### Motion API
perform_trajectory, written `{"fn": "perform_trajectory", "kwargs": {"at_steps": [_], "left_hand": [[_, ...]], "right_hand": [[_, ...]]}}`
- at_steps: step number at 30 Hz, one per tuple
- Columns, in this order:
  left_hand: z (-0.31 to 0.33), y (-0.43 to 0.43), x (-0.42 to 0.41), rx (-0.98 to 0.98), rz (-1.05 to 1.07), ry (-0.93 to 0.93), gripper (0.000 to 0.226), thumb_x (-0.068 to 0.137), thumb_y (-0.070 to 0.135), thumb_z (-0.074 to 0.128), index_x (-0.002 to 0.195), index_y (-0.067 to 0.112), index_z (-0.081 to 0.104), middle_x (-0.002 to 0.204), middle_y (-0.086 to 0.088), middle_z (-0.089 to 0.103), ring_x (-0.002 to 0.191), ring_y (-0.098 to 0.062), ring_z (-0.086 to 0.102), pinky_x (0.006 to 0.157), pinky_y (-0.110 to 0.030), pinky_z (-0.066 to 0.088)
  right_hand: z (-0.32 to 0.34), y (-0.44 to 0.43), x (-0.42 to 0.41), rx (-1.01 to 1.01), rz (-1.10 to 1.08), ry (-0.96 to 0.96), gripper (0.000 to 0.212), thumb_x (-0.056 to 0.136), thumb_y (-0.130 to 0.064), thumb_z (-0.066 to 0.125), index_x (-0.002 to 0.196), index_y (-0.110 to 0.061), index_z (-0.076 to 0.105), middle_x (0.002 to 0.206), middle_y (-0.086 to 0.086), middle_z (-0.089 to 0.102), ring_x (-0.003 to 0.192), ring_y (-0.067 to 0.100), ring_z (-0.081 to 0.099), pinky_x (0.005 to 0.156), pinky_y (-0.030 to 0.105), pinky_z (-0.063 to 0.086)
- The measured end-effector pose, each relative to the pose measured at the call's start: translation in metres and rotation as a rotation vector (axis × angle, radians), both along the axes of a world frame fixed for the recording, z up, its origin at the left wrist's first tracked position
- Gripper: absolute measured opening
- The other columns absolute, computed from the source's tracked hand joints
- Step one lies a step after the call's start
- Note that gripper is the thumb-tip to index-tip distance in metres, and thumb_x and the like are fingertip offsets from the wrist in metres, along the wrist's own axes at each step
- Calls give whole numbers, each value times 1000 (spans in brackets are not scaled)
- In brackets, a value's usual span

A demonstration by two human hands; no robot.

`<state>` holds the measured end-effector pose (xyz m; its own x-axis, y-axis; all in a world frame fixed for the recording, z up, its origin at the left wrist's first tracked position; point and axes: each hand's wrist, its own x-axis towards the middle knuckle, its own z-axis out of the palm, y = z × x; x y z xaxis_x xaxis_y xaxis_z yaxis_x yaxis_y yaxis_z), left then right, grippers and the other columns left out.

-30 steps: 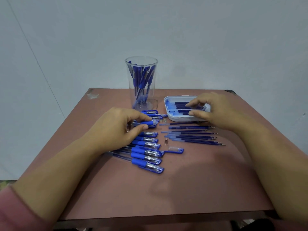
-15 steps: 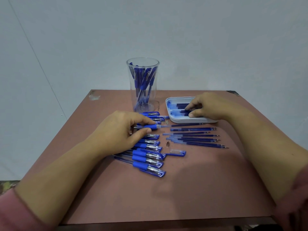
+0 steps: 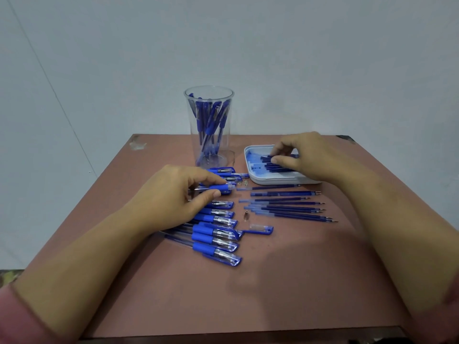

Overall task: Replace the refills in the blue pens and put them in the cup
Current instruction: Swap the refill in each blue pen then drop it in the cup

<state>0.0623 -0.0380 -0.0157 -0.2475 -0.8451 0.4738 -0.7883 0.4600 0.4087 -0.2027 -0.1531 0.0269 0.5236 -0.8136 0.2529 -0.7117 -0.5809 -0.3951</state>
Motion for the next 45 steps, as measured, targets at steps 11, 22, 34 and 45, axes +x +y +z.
{"fn": "perform_trajectory", "kwargs": {"at_steps": [11, 22, 34, 45], "left_hand": [[1, 2, 3, 0, 0, 29, 23, 88, 43, 65, 110, 39, 70, 98, 18, 73, 67, -10, 65, 66, -38, 56], [5, 3, 1, -7, 14, 41, 23, 87, 37, 67, 109, 34, 72, 94, 23, 71, 69, -7, 65, 66, -29, 55], [3, 3, 4, -2, 10, 6, 21, 87, 39, 68, 107, 36, 72, 88, 20, 72, 66, -10, 63, 65, -36, 55], [4, 4, -2, -14, -41, -2, 21, 86, 30, 73, 106, 35, 73, 77, 37, 62, 65, 2, 60, 61, -11, 45]], "right_hand": [[-14, 61, 4, 22, 218, -172, 26, 84, -26, 73, 81, -49, 61, 88, -23, 65, 83, 2, 61, 73, 12, 46], [-18, 61, 9, 56, 211, -197, 18, 83, -27, 73, 82, -43, 64, 81, -21, 66, 76, 3, 61, 68, 11, 46], [-19, 63, 11, 69, 241, -171, 16, 83, -27, 73, 85, -41, 67, 77, -13, 68, 77, 4, 62, 69, 12, 48], [-17, 64, 20, -27, 231, -88, 33, 80, -45, 71, 112, -38, 66, 97, -20, 64, 95, -3, 56, 80, 11, 44]]}}
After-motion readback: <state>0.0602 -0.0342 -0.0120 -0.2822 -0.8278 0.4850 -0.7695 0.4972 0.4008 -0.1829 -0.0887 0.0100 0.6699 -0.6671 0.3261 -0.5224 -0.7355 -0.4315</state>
